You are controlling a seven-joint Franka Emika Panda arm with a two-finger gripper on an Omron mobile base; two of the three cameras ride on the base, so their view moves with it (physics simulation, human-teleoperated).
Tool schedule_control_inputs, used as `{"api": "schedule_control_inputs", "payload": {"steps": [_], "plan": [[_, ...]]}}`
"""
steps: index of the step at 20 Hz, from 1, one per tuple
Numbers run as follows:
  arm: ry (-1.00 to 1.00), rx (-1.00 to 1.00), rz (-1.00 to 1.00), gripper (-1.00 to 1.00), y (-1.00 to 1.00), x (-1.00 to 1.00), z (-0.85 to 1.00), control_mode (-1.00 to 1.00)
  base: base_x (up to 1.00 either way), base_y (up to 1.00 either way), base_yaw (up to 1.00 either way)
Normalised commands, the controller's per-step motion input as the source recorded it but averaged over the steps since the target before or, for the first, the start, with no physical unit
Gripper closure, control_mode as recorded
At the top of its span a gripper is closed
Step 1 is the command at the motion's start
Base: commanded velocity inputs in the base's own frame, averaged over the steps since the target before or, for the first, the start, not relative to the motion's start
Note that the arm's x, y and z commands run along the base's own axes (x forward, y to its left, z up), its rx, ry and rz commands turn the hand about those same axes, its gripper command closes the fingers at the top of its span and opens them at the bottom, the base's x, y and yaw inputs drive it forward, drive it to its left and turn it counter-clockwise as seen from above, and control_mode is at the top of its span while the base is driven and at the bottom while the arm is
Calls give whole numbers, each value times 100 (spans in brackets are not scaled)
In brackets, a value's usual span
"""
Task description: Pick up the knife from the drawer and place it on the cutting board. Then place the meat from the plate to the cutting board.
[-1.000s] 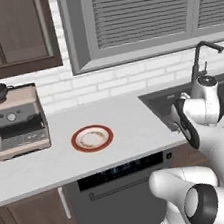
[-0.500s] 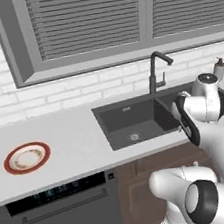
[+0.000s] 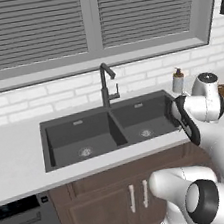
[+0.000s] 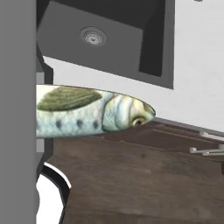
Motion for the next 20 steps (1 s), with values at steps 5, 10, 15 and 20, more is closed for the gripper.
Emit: {"api": "schedule_control_inputs", "payload": {"steps": [5, 10, 15, 20], "plan": [[0, 0, 0, 100, 0, 0, 0, 100, 3, -100, 0], [0, 0, 0, 100, 0, 0, 0, 100, 21, -98, 0], [0, 0, 0, 100, 0, 0, 0, 100, 44, -70, 2], [0, 0, 0, 100, 0, 0, 0, 100, 45, -11, 10]]}}
